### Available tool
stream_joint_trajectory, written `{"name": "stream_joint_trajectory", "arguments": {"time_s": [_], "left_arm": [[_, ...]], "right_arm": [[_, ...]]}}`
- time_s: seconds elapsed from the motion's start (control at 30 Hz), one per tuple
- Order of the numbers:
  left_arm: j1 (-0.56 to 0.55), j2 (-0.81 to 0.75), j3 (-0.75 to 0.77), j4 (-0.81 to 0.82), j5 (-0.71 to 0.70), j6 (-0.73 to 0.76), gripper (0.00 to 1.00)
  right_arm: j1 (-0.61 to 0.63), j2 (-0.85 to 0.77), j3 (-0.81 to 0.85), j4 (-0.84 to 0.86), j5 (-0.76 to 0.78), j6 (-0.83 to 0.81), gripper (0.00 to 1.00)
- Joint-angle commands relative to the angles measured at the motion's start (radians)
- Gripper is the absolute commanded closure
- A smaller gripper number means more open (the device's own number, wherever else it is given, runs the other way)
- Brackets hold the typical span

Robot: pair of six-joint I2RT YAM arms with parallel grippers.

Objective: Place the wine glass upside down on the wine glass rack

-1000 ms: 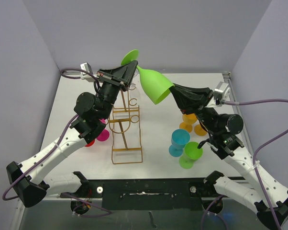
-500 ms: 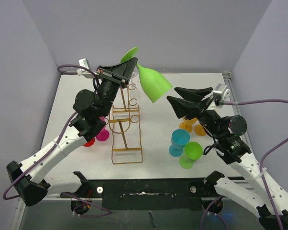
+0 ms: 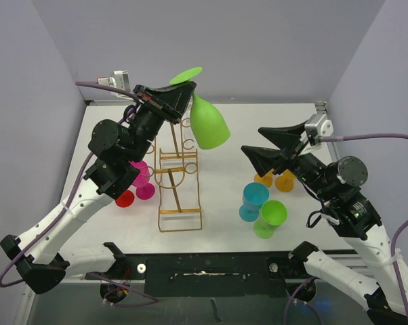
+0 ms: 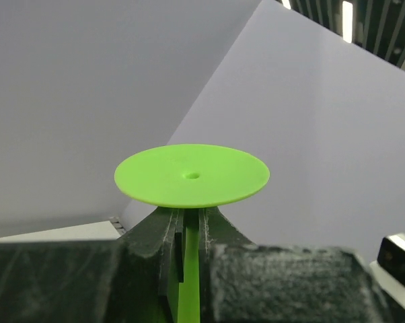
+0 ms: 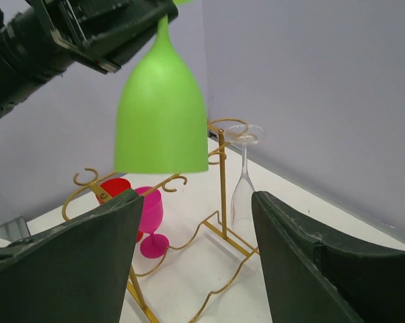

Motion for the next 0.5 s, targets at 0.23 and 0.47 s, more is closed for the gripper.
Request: {"name": "stream_joint_trajectory", "arguments": {"time_s": [0.23,0.47], "left_arm": [[0.007,-0.031,0.093,-0.054,0.315,0.238,1.00],[0.005,-0.010,0.084,-0.025,0.393,0.206,1.00]], "right_arm": [[0.005,0.185,0.216,0.097,-0.069,0.169,0.29],[0.005,0.287,0.287,0.190,-0.133,0.235,0.27]]}}
